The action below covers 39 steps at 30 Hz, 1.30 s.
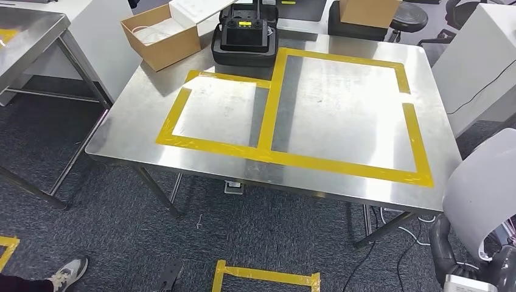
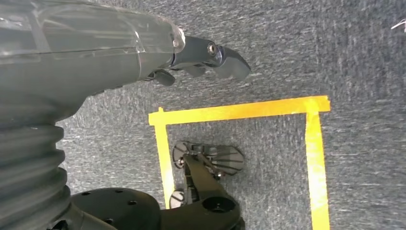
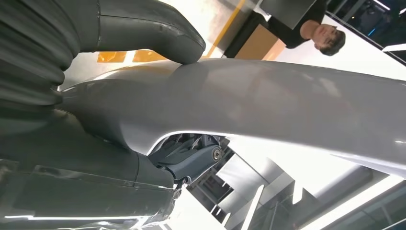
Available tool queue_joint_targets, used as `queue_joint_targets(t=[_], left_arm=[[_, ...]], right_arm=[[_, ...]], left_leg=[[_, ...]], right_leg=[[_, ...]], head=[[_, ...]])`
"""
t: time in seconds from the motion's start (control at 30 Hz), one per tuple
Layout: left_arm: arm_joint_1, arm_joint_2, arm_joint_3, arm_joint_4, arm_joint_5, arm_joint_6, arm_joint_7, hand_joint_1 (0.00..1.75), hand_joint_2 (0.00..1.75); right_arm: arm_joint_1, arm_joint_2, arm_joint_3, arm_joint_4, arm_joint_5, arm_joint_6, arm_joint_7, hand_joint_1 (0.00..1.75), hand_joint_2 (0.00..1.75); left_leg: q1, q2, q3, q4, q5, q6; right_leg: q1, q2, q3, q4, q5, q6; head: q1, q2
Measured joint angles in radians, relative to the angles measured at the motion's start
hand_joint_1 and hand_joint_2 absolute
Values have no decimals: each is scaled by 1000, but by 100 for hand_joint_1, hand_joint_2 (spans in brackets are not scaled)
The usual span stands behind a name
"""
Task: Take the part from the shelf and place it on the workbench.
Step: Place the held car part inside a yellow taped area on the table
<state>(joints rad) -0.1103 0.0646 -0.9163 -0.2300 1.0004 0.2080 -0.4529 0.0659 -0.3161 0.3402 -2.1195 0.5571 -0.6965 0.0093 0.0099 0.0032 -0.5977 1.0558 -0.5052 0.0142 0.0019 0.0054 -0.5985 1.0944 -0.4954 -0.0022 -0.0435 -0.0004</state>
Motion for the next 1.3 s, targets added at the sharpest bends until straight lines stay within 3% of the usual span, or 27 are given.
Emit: queue_joint_targets(t=[0.07,0.17,0.23,0.3,0.33,0.37,0.4,0.43,0.5,0.53,0.63,0.7,0.8,0.83,0.87,0.9,0.97,1.03,1.2,1.3], left_arm=[[0,-2,0,0,3,0,-5,0,175],[1,-2,0,0,6,-1,-9,0,175],[1,-1,0,0,7,0,-9,0,175],[1,-1,0,0,9,0,-9,0,175],[2,-1,0,0,11,0,-9,0,175],[2,-1,0,0,14,1,-10,0,175],[2,0,0,0,16,2,-11,0,175],[2,-1,0,0,17,3,-13,0,175],[0,-2,0,0,17,3,-21,0,175],[-1,-3,0,0,16,3,-26,0,175],[-1,-6,0,0,12,1,-40,0,175],[-4,-7,0,0,9,1,-47,0,175],[-7,-8,0,0,7,2,-50,0,175],[-7,-7,0,0,7,2,-49,0,175],[-7,-7,0,0,8,2,-49,0,175],[-7,-7,0,0,8,2,-49,0,175],[-9,-7,0,0,8,2,-49,0,175],[-11,-7,0,0,10,3,-49,0,175],[-10,-5,0,0,23,5,-50,0,175],[-7,-7,0,0,35,4,-50,0,175]], right_arm=[[-2,0,0,0,-8,0,-3,175,175],[-5,0,1,0,-12,0,-7,175,175],[-6,1,2,1,-13,0,-8,175,175],[-7,1,3,4,-13,1,-9,175,175],[-8,1,4,7,-15,1,-9,175,175],[-10,1,6,10,-18,1,-10,175,175],[-14,1,7,13,-21,1,-10,175,175],[-19,0,8,15,-26,1,-11,175,175],[-29,0,9,18,-33,1,-13,175,175],[-35,0,11,18,-35,1,-14,175,175],[-48,-1,16,19,-32,2,-12,175,175],[-53,-4,21,20,-21,2,-1,175,175],[-55,-8,28,20,-9,2,15,175,175],[-55,-9,30,21,-7,2,18,175,175],[-55,-9,32,21,-6,2,20,175,175],[-56,-9,35,22,-5,2,21,175,175],[-58,-10,39,22,-3,2,21,175,175],[-63,-13,44,22,-2,2,23,175,175],[-67,-21,50,22,-2,2,39,175,175],[-74,-30,51,20,5,2,49,175,175]], left_leg=[[-1,0,-1,-3,0,-10],[-2,2,-10,0,-8,-28],[-1,-1,-39,71,-60,-35],[-1,-4,-85,185,-121,-40],[-1,-5,-96,217,-131,-42],[-1,-4,-92,219,-123,-43],[-1,-4,-69,184,-98,-44],[-1,-3,-33,125,-67,-43],[-2,-2,25,19,-32,-34],[-2,-2,37,-6,-28,-27],[-2,-3,35,-16,-21,-6],[1,-2,31,-19,-13,6],[1,-1,23,-19,-6,13],[1,0,20,-18,-4,13],[1,1,19,-18,-3,12],[0,1,19,-18,-2,11],[-1,1,20,-18,-1,9],[-5,1,16,-16,-1,3],[-11,3,12,-20,-1,11],[-9,3,51,-84,19,23]], right_leg=[[5,-2,12,-40,2,-12],[0,-7,24,-86,2,-17],[-3,-10,30,-101,11,-18],[-1,-12,29,-101,13,-20],[0,-13,28,-98,13,-20],[0,-14,26,-95,13,-20],[0,-14,25,-91,13,-20],[0,-14,23,-87,12,-18],[2,-13,17,-76,9,-10],[3,-12,15,-72,8,-5],[3,-10,11,-71,10,12],[0,-10,-5,-32,-24,24],[-4,-9,-74,146,-126,38],[-5,-9,-89,191,-143,39],[-5,-9,-88,204,-140,38],[-4,-9,-69,177,-118,35],[-2,-8,3,44,-54,22],[2,-7,54,-64,-24,10],[-1,-8,64,-101,-22,26],[-3,-7,80,-120,-20,33]], head=[[0,0],[-1,0],[-3,0],[-4,0],[-4,0],[-4,0],[-4,0],[-4,0],[-4,0],[-3,0],[-3,0],[-1,0],[1,0],[1,0],[1,0],[1,0],[1,0],[0,0],[-1,0],[-1,0]])
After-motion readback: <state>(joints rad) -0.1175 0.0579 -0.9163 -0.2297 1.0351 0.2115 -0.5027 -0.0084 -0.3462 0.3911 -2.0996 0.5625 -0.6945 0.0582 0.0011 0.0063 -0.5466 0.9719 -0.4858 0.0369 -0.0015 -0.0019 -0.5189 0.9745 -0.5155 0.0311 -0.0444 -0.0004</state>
